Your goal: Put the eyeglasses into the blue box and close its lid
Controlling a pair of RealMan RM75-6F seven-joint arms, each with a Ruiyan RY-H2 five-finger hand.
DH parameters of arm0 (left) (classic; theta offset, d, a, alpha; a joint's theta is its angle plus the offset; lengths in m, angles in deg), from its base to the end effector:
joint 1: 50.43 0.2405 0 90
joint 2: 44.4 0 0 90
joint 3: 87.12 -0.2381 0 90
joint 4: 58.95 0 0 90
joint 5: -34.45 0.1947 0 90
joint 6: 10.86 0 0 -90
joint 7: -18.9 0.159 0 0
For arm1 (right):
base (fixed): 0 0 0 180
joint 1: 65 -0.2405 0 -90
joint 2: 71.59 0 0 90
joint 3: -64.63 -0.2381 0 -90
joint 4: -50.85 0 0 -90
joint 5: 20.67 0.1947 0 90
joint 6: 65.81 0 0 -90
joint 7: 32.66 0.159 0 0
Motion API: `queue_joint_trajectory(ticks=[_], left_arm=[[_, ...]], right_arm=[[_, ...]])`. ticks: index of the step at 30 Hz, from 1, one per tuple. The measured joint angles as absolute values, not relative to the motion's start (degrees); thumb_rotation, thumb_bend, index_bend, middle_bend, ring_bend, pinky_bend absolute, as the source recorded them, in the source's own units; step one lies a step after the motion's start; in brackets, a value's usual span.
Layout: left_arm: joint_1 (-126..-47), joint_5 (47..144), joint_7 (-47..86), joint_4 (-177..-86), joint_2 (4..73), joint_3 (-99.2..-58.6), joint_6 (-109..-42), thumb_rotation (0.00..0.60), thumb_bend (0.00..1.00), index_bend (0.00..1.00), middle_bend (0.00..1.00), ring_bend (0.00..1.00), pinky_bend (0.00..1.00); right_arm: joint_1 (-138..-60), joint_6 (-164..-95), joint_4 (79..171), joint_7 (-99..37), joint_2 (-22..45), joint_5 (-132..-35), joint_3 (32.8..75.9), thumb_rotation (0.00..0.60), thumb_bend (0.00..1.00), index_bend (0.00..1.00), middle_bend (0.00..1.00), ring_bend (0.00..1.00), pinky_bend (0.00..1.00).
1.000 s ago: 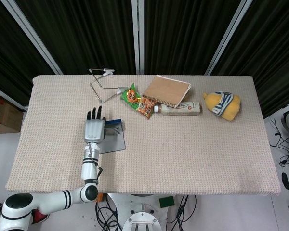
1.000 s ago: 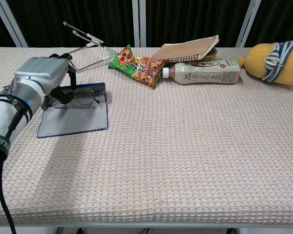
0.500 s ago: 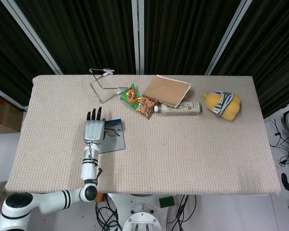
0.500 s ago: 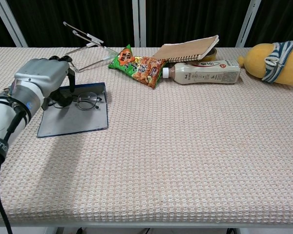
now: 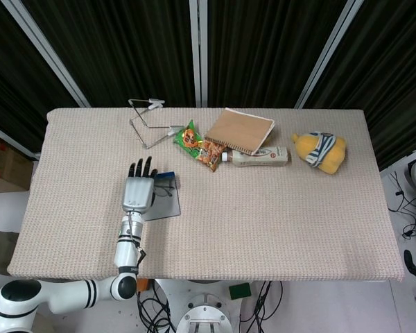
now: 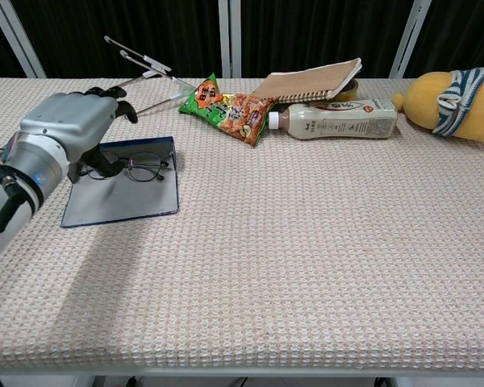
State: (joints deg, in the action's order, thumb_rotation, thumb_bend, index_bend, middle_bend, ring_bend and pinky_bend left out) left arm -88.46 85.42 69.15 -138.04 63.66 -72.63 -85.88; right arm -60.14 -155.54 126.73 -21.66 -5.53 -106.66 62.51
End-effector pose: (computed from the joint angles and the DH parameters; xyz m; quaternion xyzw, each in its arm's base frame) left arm -0.1357 0.3205 -0.0445 -0.6691 -0.3564 -0.2901 0.5840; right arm -0.3572 -0.1356 0.1956 0.5561 -0.3926 0.3427 0.6474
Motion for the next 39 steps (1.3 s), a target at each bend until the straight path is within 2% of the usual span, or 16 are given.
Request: queue_joint_trajectory(ticks=[9,16,19,22,27,30,32,39], left_arm=[[-88.1,83.2,71.1,-140.2,61.5,-75.0,-82.7,0.583,0.38,0.44,0.00,0.00,0.11],[-88.7,81.3,72.4,-137.2,62.5,-74.8,-82.2,0.579,0.38,0.33,0.00,0.00,0.11],[-88.9,81.1,72.5,-136.4,62.7,-74.6,-82.3,0.579,0.38,0.25,0.00,0.00,0.11],[-89.0,80.2,73.0,-136.1,62.9,-74.1,-82.5,0.579,0.38,0.22,0.00,0.00,0.11],[-88.7,79.5,74.0,-138.5,62.2,-74.4,-83.3,0.570,0.35,0.24,0.00,0.00,0.11],[-88.0,79.8,74.3,-142.1,61.0,-75.2,-84.5,0.500,0.26,0.22,0.00,0.00,0.11],[-87.3,80.4,74.3,-145.2,59.9,-75.9,-85.5,0.479,0.22,0.22,0.00,0.00,0.11],[-85.4,81.0,74.9,-153.0,55.5,-78.8,-87.3,0.469,0.21,0.33,0.00,0.00,0.11]], right_arm=[[-60.0,-155.7,126.6,-21.7,-5.5,-106.5,62.4,0.600,0.46,0.00,0.00,0.00,0.00],[-60.0,-155.6,126.5,-21.7,-5.5,-106.3,62.4,0.600,0.46,0.00,0.00,0.00,0.00],[-60.1,-155.6,126.6,-21.8,-5.5,-106.4,62.3,0.600,0.46,0.00,0.00,0.00,0.00],[-60.1,-155.6,126.7,-21.9,-5.5,-106.5,62.4,0.600,0.46,0.00,0.00,0.00,0.00],[-60.2,-155.7,127.0,-22.1,-5.7,-106.5,62.3,0.600,0.46,0.00,0.00,0.00,0.00],[-60.2,-155.7,127.2,-22.3,-5.7,-106.6,62.3,0.600,0.46,0.00,0.00,0.00,0.00],[-60.2,-155.7,127.2,-22.4,-5.6,-106.7,62.3,0.600,0.46,0.00,0.00,0.00,0.00],[-60.3,-155.9,127.3,-22.7,-5.3,-106.9,62.4,0.600,0.46,0.00,0.00,0.00,0.00]])
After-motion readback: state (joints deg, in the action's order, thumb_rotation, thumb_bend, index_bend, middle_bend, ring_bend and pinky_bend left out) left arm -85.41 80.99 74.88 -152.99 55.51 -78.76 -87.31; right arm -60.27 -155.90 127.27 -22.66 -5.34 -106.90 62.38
